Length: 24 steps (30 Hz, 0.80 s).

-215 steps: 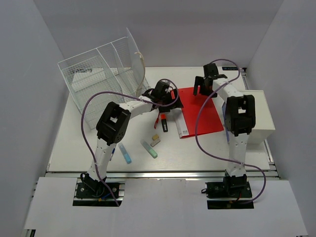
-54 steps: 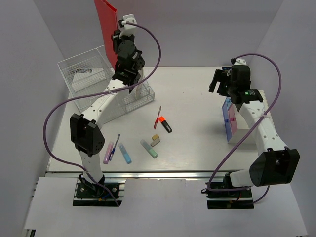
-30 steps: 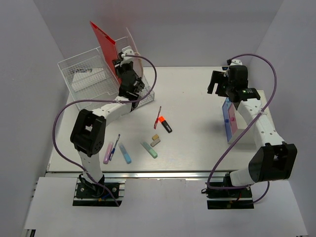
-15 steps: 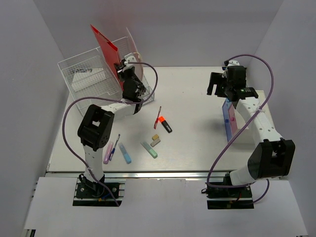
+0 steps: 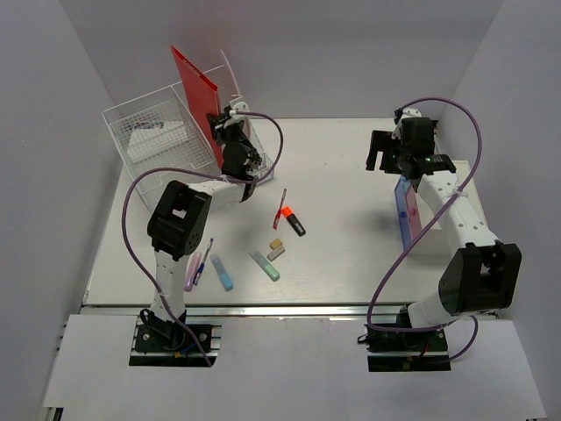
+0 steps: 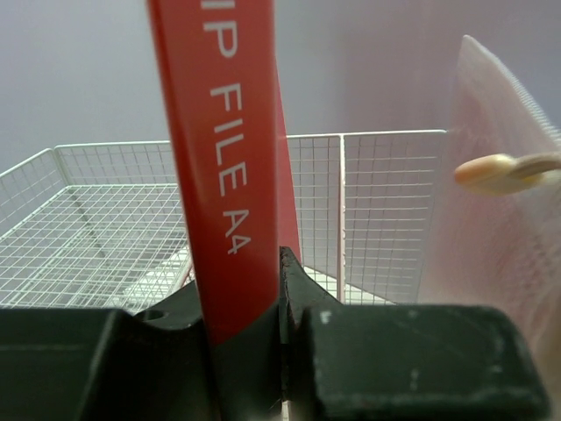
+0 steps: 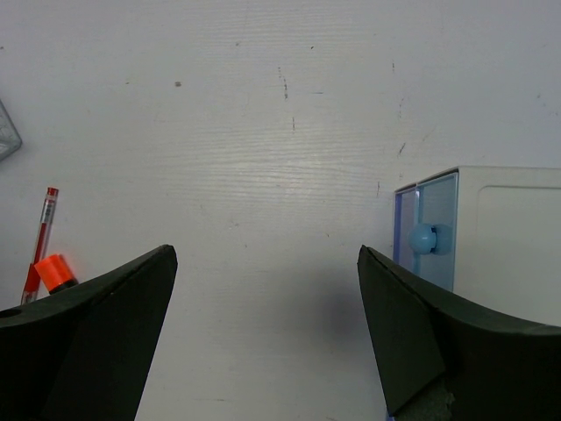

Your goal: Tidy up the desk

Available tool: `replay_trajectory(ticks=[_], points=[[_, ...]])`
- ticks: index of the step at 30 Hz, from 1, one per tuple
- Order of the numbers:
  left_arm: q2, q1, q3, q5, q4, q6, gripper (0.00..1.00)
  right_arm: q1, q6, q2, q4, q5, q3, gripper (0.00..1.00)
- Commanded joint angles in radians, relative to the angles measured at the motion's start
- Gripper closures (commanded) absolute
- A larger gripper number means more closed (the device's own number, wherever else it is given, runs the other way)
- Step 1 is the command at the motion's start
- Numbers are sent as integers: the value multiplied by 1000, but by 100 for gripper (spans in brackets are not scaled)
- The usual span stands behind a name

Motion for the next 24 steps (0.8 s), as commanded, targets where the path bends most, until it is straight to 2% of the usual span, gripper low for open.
replay_trajectory(ticks=[1,4,6,10,24], points=[[3,17,45,27,181,-4,100,-6,-21,4,37,-9,19,11],[29,26,87,38,158,-19,100,-6,-24,12,33,-6,21,11],[40,26,90,47,225,5,100,-4,-29,16,28,-2,24,11],[45,40,124,34,163,-35,100,-4,-29,24,22,-4,25,11],[115,51,32,41,269,-44,100,-6,-41,27,11,-6,24,11]])
